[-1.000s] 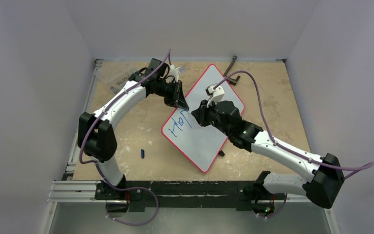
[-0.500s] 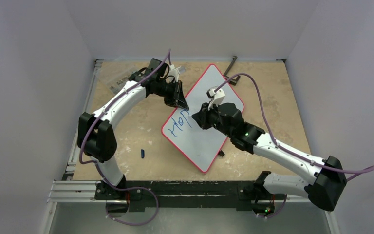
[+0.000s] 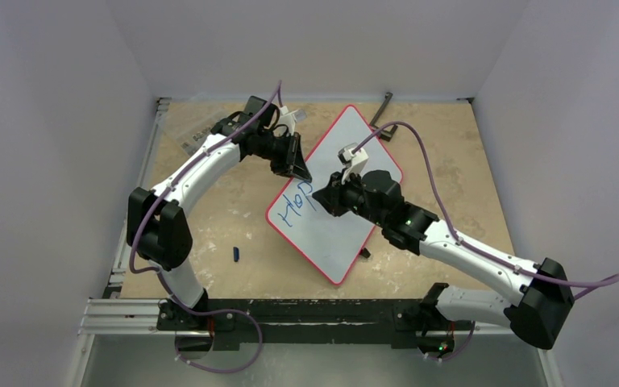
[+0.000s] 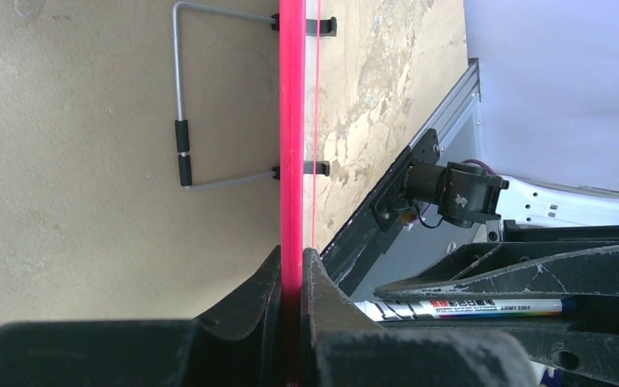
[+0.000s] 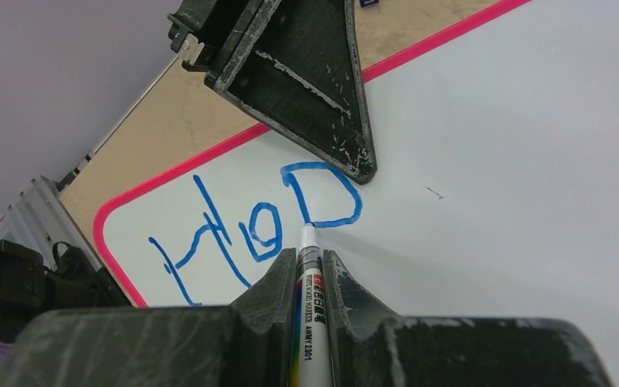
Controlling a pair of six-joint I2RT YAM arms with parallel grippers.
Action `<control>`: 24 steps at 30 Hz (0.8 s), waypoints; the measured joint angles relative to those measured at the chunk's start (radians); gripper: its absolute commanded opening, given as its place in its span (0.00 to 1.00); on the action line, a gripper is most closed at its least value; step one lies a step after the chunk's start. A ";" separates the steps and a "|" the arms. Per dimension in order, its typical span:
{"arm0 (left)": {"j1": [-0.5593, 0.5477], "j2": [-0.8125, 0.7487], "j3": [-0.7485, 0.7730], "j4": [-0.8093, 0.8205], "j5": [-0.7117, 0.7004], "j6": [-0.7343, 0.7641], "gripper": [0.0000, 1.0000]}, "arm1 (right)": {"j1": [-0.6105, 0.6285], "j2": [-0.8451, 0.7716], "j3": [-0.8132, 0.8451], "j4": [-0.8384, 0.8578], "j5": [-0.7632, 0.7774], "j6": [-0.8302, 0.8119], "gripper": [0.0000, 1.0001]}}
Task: Write a sentence on the whiteboard
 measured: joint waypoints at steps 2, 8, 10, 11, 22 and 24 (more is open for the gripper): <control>0.000 0.000 0.000 0.000 0.000 0.000 0.00 | 0.000 0.000 0.000 0.002 -0.009 -0.001 0.00; 0.000 -0.001 0.000 0.000 0.000 0.000 0.00 | 0.000 -0.012 -0.005 0.013 -0.059 -0.015 0.00; 0.000 -0.001 0.000 0.000 -0.001 0.000 0.00 | 0.000 -0.032 -0.013 0.021 -0.082 -0.021 0.00; 0.000 -0.001 0.000 0.000 -0.001 0.000 0.00 | 0.000 -0.048 -0.020 0.029 -0.095 -0.025 0.00; 0.000 -0.001 0.000 0.000 -0.002 0.000 0.00 | -0.029 -0.087 -0.029 0.064 -0.077 -0.107 0.00; 0.000 -0.001 0.000 0.000 -0.002 0.000 0.00 | -0.048 -0.072 -0.029 0.056 -0.072 -0.117 0.00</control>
